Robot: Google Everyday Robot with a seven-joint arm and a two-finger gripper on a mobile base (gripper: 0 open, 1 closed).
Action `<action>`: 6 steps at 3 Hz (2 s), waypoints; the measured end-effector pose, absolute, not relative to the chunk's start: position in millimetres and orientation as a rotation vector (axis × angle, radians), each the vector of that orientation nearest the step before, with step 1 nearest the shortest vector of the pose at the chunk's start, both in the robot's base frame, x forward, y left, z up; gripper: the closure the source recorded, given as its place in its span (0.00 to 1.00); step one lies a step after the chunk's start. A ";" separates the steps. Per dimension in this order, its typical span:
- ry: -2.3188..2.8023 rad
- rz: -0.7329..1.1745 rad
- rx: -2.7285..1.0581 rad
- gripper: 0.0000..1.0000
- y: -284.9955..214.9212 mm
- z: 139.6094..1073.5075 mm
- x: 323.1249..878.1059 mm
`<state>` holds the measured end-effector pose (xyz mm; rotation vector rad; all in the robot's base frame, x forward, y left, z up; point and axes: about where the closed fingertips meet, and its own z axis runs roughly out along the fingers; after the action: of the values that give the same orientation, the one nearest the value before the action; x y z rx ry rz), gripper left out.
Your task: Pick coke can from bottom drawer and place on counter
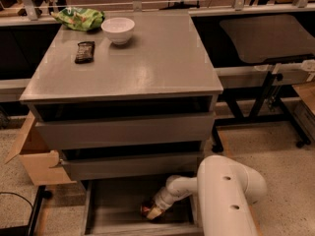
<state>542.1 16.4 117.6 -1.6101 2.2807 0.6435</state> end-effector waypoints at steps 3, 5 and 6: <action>1.978 0.710 -1.763 1.00 22.8 243.2 494.4; 1.816 0.786 -1.774 1.00 0.6 299.7 476.1; 1.800 0.767 -1.795 1.00 1.7 309.4 474.3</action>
Offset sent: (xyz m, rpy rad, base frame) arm -0.0533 0.0095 0.1385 0.1181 -0.1383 0.2165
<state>474.3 1.7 309.4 -1.7952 1.7996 0.7670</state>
